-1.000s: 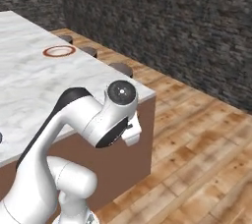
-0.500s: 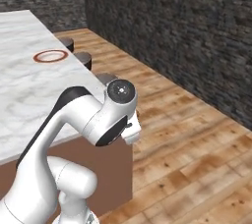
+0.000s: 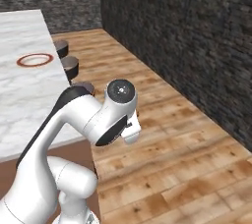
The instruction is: Move the hot dog bun to the plate on the dining table and place the condiment next to that plate. Then navigate to the fridge and take the sausage and place it on the plate as well.
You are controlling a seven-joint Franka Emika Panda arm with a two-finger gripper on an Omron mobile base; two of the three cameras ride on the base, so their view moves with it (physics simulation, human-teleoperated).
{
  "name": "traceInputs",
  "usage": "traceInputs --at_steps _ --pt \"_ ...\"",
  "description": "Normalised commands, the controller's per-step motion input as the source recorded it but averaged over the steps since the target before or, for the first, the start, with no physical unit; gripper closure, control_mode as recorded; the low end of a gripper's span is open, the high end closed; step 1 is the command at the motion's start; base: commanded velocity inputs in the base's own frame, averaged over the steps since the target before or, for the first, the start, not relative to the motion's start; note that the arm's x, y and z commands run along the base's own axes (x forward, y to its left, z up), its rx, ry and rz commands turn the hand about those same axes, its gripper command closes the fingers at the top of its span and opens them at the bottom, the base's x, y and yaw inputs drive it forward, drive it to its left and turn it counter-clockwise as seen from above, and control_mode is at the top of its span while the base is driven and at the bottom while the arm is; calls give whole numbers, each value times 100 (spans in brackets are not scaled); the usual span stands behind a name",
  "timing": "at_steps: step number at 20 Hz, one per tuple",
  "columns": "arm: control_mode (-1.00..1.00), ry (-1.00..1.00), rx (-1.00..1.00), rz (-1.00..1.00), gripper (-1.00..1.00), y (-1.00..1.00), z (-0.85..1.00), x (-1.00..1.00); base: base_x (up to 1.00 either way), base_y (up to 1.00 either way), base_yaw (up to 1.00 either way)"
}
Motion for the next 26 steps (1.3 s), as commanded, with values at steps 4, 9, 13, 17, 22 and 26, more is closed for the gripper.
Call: traceInputs --at_steps 4,9,13,17,22,26 --pt "100 0 0 0 100 0 0 0 85 -87 29" --pt "100 0 0 0 100 0 0 0 86 -86 28" --pt "100 0 0 0 100 0 0 0 87 -83 29" --pt "100 0 0 0 100 0 0 0 98 -66 35" --pt "100 0 0 0 100 0 0 0 100 -46 44" --pt "100 0 0 0 100 0 0 0 100 -41 47"
